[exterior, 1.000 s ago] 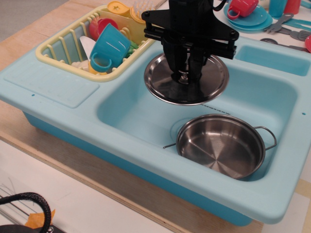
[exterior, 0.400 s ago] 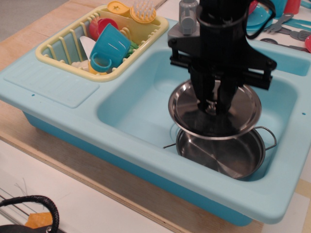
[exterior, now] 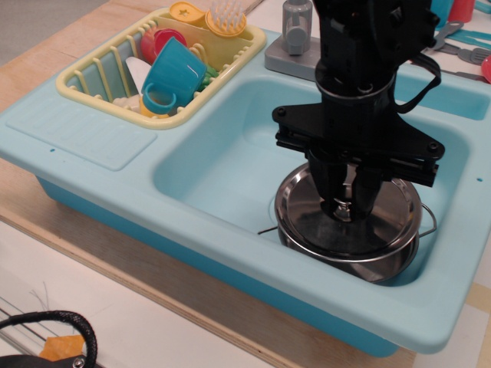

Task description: Put lid on pot or pan

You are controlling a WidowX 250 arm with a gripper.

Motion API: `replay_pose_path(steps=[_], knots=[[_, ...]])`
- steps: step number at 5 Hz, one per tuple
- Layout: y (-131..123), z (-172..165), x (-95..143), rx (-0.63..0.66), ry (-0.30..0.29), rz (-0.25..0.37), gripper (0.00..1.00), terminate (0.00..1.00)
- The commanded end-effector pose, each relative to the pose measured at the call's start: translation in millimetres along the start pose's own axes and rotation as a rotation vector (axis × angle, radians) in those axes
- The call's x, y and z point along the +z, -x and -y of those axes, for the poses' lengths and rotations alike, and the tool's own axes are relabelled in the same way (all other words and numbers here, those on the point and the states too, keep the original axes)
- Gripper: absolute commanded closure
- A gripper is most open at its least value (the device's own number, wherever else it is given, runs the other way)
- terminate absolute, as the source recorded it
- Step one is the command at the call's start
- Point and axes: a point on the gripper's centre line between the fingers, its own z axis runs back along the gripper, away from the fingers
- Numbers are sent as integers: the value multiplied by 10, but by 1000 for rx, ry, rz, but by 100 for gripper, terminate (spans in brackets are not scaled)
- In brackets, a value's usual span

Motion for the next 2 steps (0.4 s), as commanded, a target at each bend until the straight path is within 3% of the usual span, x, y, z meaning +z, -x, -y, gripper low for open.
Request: replay_pose_path(steps=[1,2], knots=[[-108,9,60,-16,15,29,0,0],[-108,9,60,-16,15,29,0,100]])
